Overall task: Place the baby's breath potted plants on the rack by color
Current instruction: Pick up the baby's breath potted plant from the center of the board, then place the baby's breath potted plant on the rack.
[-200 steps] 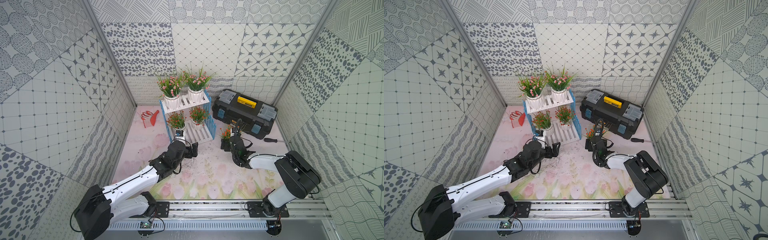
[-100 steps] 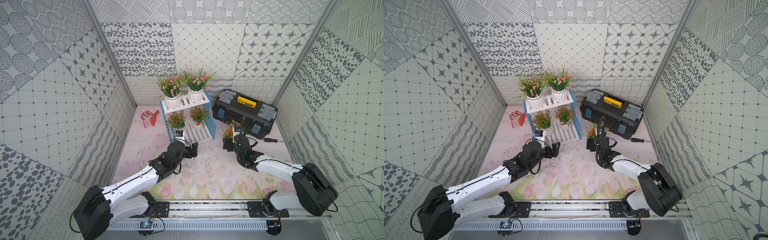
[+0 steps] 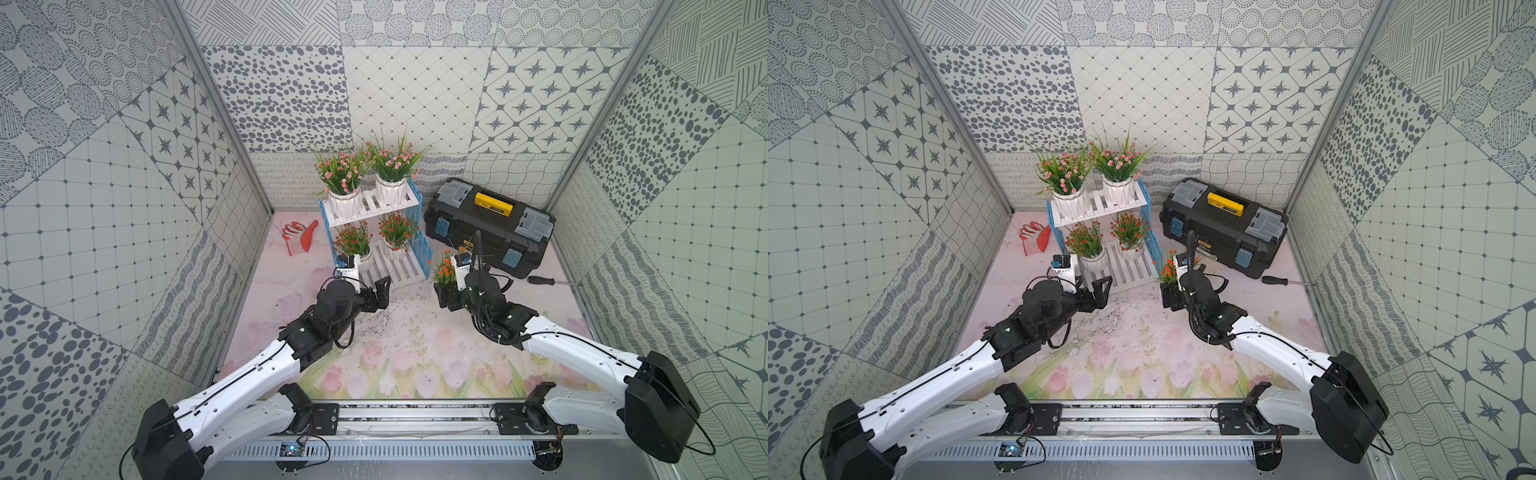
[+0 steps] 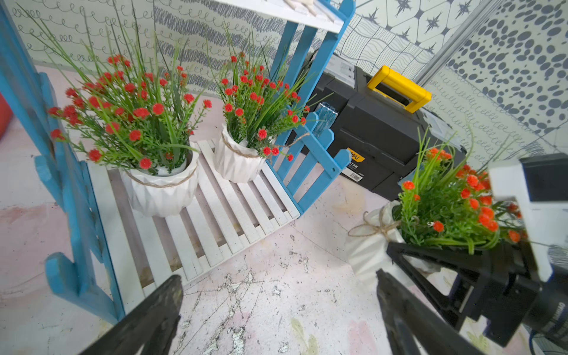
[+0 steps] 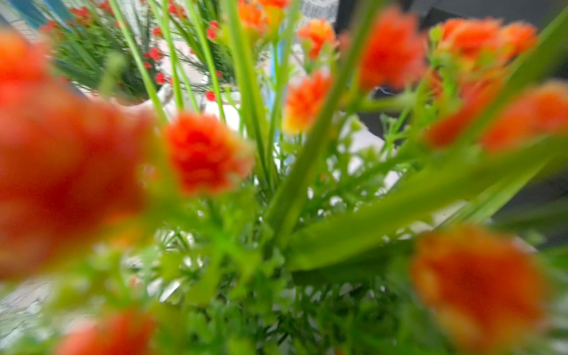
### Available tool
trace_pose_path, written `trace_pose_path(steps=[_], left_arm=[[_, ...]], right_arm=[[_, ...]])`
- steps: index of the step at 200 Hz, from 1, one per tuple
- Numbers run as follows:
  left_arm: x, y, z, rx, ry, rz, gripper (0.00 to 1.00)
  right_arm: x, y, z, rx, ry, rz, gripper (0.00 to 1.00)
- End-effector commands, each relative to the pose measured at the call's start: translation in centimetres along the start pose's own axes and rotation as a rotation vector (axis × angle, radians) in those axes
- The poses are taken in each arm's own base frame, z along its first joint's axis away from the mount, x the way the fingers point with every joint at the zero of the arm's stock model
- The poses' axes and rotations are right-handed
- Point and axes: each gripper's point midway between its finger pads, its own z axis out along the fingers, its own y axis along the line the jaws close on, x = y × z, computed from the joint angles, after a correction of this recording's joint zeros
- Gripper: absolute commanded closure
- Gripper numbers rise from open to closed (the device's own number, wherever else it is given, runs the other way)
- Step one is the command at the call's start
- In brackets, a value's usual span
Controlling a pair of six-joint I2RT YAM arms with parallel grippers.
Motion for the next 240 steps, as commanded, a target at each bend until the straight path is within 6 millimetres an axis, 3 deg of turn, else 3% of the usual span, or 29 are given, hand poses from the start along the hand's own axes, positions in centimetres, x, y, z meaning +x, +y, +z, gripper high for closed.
trace_pose_path(steps=[1, 35, 77, 167, 240], left_arm=[[-0.9, 0.3, -1.8, 0.008, -0.001, -0.013, 0.02], [-2.3, 1.1, -3.5, -0.017, -0.048, -0.026, 0.02], [-3.0, 1.5, -4.7, -0.03, -0.066, -0.032, 0.02], [-3.2, 2.3, -5.8, -0.051, -0.09, -0.042, 0.02], [-3.2, 2.9, -6.2, -0.068, -0.099, -0.043, 0.02]], right_arm=[[-3.9, 3.5, -0.2, -0.09, -0.098, -0.012, 0.19], [-4.2, 6.9, 1.8, -0.156, -0.085, -0.035, 0.19], [-4.7, 9.3, 5.1, -0.181, -0.076, -0.064, 0.19], [-6.2, 10.8, 11.9, -0.115, -0.151, -0.136, 0.18], [-6.4, 11.7, 14.6, -0.102, -0.159, -0.153, 0.18]])
